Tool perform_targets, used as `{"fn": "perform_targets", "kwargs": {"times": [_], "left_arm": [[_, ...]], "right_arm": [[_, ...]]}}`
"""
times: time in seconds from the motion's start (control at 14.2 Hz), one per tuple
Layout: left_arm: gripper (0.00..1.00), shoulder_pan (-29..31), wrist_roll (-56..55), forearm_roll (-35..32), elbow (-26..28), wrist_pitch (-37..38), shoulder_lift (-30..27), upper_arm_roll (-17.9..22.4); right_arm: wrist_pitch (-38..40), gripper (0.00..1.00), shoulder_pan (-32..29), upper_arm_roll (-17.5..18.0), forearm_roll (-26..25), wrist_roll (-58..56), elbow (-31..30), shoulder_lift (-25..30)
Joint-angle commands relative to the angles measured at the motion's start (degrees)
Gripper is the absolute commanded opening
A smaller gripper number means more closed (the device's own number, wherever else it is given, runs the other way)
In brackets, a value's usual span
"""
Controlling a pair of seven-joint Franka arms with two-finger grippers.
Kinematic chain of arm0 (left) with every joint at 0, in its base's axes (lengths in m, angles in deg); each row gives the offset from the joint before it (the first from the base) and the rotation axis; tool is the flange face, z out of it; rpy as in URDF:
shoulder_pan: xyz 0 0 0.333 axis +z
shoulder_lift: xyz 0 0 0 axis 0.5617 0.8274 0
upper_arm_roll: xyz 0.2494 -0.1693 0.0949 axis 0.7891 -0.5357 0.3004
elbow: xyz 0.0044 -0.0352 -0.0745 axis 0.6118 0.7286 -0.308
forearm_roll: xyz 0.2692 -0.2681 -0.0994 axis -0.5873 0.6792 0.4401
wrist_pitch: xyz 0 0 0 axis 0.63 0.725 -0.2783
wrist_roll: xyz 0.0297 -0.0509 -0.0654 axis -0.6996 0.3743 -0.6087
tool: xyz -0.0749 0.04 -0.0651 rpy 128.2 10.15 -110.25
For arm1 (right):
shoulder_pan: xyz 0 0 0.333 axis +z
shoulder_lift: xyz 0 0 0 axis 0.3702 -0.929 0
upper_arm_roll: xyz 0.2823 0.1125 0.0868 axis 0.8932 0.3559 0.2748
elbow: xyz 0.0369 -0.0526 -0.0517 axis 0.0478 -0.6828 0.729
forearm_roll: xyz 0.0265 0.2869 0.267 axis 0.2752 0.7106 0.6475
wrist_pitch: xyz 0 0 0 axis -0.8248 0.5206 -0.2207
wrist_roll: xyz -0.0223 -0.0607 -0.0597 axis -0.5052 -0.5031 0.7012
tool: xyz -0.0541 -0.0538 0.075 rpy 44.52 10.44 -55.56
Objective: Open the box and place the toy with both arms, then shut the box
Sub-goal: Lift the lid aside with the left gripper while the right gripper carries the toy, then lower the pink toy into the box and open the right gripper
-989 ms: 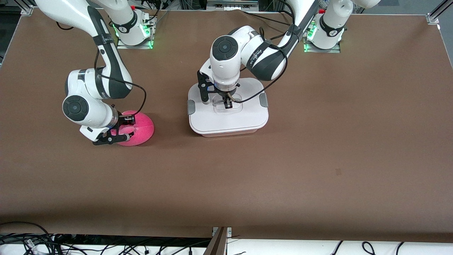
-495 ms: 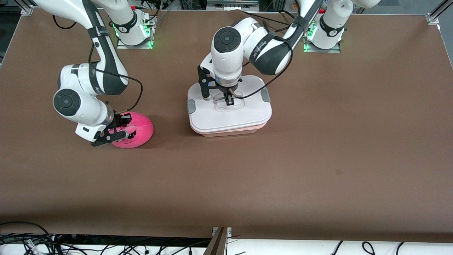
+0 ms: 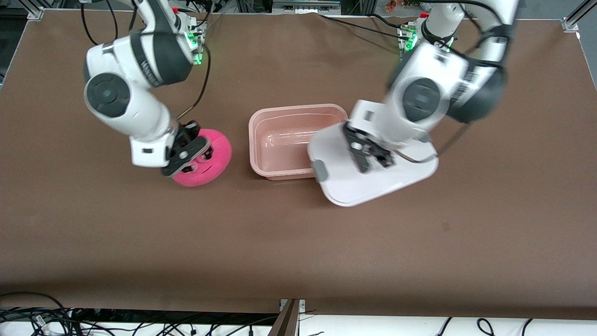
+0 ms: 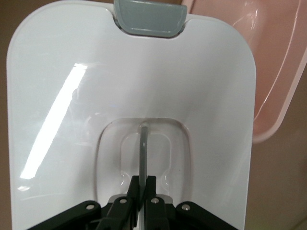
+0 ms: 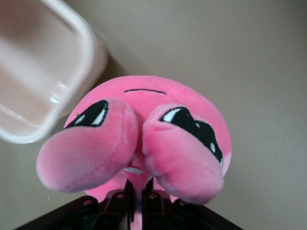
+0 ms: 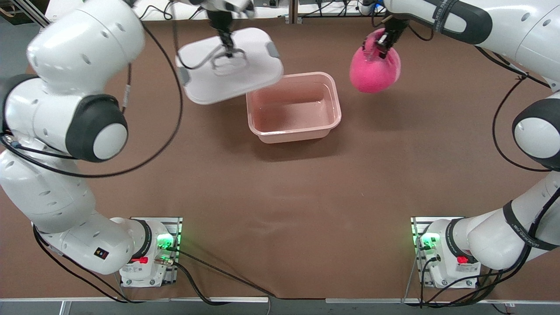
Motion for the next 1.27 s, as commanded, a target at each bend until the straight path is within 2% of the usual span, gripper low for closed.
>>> {"fn": "perform_targets", "kwargs": {"times": [0.0, 0.21, 0.42, 0.57, 0.92, 1.2], "left_arm": [[0.0, 9.26, 6.9, 2.42, -2.97, 5.88, 0.1, -0.95], [0.0, 14.2, 7.61, 1.9, -2.97, 7.2, 0.28, -0.77], [0.0, 15.62, 7.7, 1.72, -2.35, 8.42, 0.89, -0.68], [0.0, 15.79, 7.7, 1.01, -2.88, 9.92, 0.81, -0.42], [0.0, 17.9, 9.98, 1.1, -2.88, 11.07, 0.72, -0.51], [0.0, 17.81, 9.98, 1.19, -3.05, 11.33, 0.63, -0.6]], "right_arm": [[1.68, 0.0, 4.28, 1.99, -0.56, -7.3, 4.24, -1.13], [0.72, 0.0, 12.97, 2.08, -7.49, -11.25, 4.95, -1.48], [0.18, 0.0, 19.13, 2.08, -10.94, -11.44, 8.55, -5.6], [0.1, 0.0, 20.55, 2.08, -12.6, -11.01, 9.17, -7.45], [-2.27, 0.0, 21.96, 2.08, -12.44, -8.81, 9.17, -13.07], [-8.59, 0.0, 22.58, 1.99, -13.84, -8.02, 9.17, -18.87]]}}
